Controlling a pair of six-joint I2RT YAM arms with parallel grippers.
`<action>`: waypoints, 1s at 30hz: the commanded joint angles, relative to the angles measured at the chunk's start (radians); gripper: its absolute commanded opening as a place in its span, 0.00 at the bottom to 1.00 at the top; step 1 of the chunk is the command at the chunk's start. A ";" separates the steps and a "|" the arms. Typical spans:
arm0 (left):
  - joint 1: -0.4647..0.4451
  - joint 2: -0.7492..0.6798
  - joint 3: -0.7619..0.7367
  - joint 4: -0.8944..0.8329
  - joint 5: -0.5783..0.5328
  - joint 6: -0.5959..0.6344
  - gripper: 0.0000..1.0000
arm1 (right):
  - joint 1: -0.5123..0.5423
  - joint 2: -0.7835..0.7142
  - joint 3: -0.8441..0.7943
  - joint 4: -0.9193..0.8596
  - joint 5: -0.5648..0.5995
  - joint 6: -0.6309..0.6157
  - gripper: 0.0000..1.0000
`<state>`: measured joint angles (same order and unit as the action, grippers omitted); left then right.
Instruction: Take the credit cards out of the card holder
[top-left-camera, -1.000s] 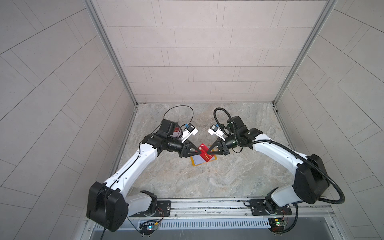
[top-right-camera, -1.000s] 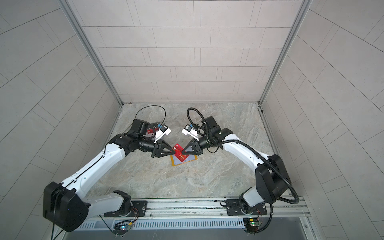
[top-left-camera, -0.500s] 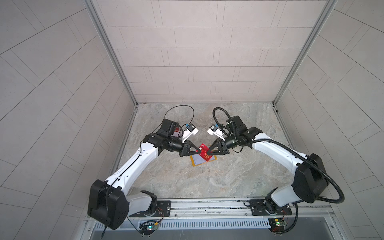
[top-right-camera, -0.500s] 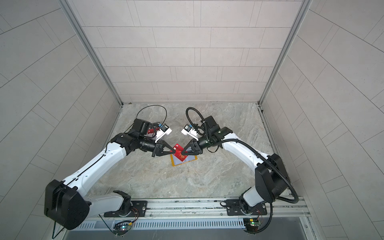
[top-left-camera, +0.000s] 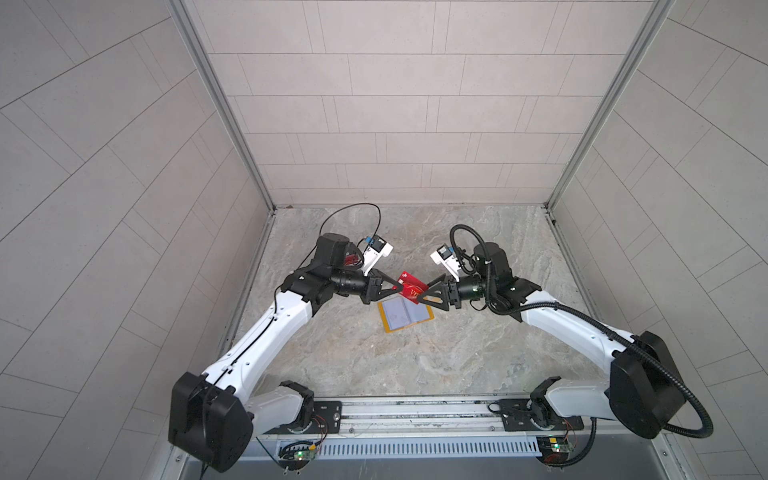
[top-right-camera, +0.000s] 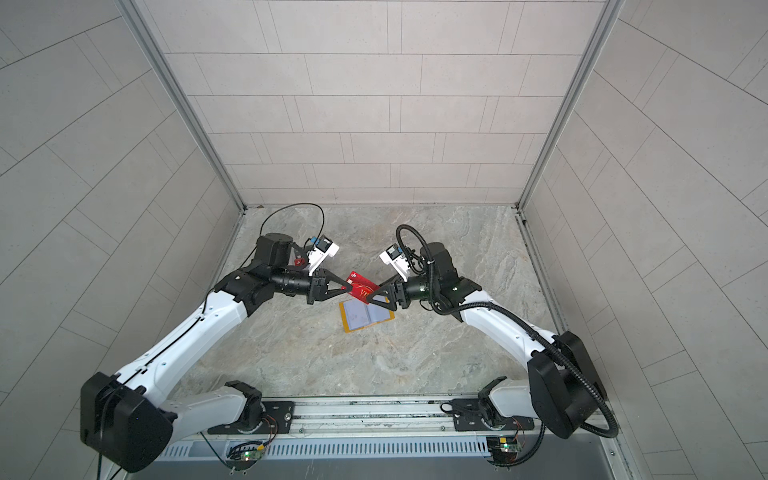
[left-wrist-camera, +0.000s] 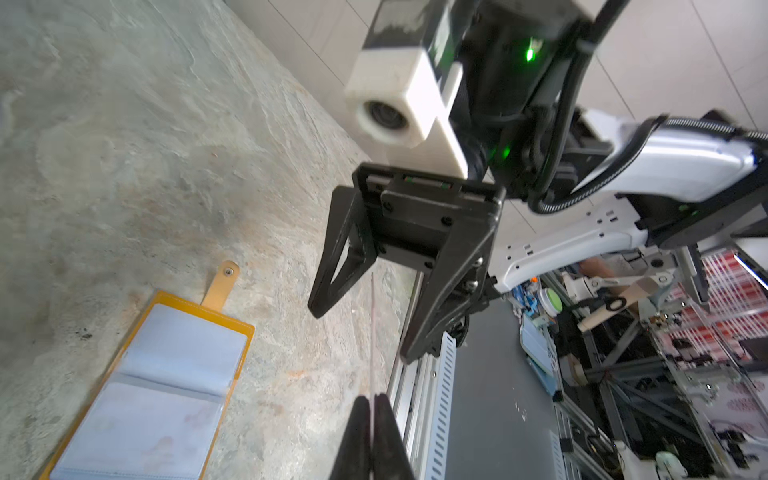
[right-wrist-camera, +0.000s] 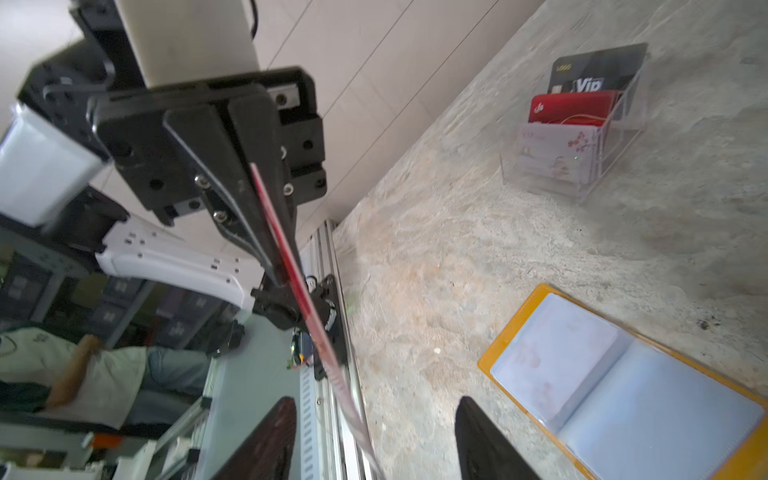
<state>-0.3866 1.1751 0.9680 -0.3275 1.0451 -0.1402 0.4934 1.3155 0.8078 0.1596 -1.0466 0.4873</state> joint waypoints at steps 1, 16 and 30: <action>0.001 -0.046 -0.045 0.186 -0.069 -0.137 0.00 | -0.001 -0.005 -0.022 0.286 0.070 0.212 0.64; 0.000 -0.173 -0.295 0.776 -0.285 -0.543 0.00 | 0.011 0.108 -0.072 0.889 0.102 0.590 0.44; -0.001 -0.187 -0.336 0.897 -0.319 -0.637 0.00 | 0.009 0.262 -0.056 1.262 0.137 0.784 0.22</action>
<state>-0.3866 1.0080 0.6407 0.5152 0.7284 -0.7601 0.4984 1.5574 0.7338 1.2762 -0.9222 1.1961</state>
